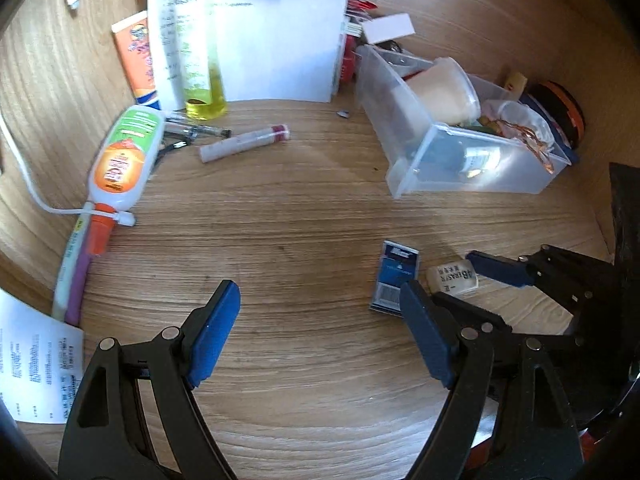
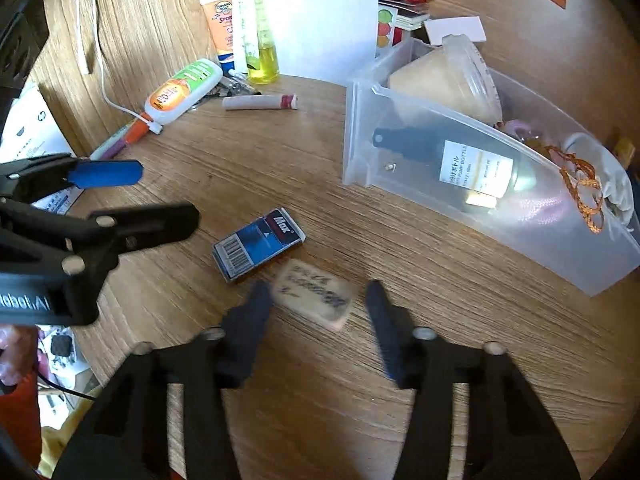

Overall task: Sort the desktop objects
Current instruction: 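Grasp the blue Max staple box with the left gripper while the right reaches the white eraser, then grasp and lift the small white eraser with the right gripper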

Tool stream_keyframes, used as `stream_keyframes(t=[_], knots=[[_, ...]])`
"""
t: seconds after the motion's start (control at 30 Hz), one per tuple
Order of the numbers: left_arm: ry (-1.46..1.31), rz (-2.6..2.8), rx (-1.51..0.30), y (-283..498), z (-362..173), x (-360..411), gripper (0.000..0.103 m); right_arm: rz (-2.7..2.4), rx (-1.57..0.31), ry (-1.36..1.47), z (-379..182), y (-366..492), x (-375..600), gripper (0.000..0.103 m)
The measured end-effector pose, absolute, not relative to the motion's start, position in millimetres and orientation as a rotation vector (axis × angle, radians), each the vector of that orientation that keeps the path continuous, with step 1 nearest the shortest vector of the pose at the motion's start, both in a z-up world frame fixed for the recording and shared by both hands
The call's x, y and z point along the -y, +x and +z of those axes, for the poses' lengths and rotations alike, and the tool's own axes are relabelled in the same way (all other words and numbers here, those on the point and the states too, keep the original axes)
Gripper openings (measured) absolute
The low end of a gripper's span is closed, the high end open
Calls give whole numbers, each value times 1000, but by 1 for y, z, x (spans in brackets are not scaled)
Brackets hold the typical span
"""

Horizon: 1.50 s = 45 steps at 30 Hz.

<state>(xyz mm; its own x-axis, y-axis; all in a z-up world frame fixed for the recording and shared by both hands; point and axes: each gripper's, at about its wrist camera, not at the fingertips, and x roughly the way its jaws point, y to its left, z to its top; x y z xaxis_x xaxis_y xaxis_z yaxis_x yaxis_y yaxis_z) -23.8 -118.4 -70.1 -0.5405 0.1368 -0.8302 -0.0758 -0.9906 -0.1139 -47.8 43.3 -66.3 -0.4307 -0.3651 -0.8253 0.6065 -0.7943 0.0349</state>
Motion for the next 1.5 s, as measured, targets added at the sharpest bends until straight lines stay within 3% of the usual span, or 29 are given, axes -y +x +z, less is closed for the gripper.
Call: stream_keyframes(t=[0.33,0.43,0.5,0.63,0.93,1.5], knots=[[-1472,2555,21,-40,-89,84,81,-2327,-195,1226,-49,-65,-104,42],[-1462,2558,-8,-43,-90,76,65,-2344,-153,1221,-41,-66,-119,42],[-1449,2561,-36,-42,-90,70,46,-2352,-133,1216,-38,-67,-124,42],[-1433,2590,-95,-40,-90,62,27,-2352,-114,1208,-35,-68,-130,42],[-1421,2611,-69,-37,-86,62,27,-2363,-72,1188,-30,-69,-142,42],[-1111,2572,-10,-35,-4,13,27,-2497,78,1028,26,-71,-202,42]])
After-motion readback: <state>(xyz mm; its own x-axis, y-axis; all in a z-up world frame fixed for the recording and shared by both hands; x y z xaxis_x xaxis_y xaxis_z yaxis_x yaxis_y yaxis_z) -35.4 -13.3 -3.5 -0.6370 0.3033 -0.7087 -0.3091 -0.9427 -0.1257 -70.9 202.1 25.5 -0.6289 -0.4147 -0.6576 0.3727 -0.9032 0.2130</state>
